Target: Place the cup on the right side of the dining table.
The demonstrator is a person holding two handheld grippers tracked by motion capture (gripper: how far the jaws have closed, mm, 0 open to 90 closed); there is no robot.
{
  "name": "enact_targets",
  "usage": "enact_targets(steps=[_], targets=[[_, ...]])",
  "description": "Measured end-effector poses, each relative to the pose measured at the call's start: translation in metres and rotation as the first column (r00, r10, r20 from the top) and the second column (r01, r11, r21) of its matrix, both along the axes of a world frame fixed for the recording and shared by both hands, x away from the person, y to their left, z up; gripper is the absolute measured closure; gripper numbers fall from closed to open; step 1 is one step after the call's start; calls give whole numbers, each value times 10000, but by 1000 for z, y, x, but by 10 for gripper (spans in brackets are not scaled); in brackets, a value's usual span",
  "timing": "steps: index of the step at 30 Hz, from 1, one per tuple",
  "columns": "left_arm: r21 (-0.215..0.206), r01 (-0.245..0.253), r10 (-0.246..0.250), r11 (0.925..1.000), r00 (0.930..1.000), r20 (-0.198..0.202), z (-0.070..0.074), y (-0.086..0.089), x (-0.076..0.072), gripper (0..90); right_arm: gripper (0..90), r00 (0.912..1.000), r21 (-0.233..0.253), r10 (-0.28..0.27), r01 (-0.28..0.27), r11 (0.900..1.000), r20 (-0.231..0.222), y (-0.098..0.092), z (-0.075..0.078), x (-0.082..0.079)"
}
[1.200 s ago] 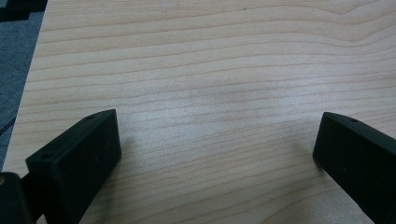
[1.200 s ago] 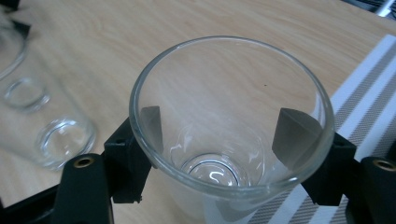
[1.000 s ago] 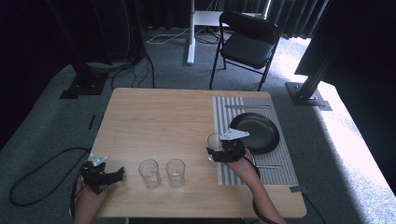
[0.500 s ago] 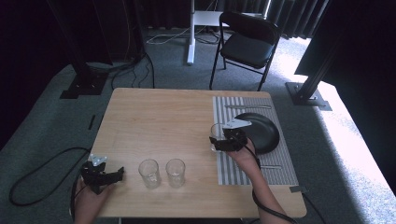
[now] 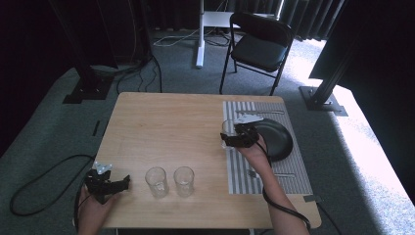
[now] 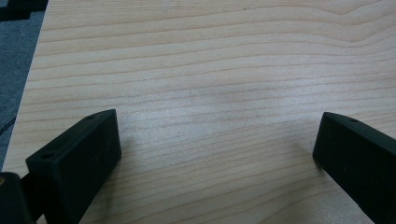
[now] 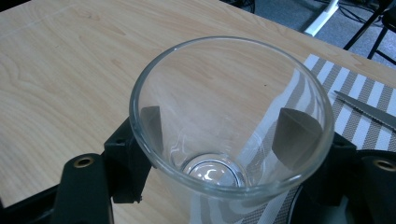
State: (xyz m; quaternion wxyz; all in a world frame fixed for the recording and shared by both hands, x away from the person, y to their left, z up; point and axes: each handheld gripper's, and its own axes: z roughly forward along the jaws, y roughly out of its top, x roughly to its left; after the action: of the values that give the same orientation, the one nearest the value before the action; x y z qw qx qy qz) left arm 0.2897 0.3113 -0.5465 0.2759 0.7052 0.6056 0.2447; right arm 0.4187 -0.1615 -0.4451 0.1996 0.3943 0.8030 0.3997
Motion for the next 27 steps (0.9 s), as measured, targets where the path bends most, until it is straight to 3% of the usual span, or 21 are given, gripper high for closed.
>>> enact_targets(steps=[9,27], targets=[[2,0,0,10000,10000,0,0,0,0,11,287,9996,-346,-282,282,9990,-2,-2,3,24],[0,0,0,10000,10000,2,0,0,0,12,287,9912,-318,-1323,1322,9907,-8,-15,3,71]])
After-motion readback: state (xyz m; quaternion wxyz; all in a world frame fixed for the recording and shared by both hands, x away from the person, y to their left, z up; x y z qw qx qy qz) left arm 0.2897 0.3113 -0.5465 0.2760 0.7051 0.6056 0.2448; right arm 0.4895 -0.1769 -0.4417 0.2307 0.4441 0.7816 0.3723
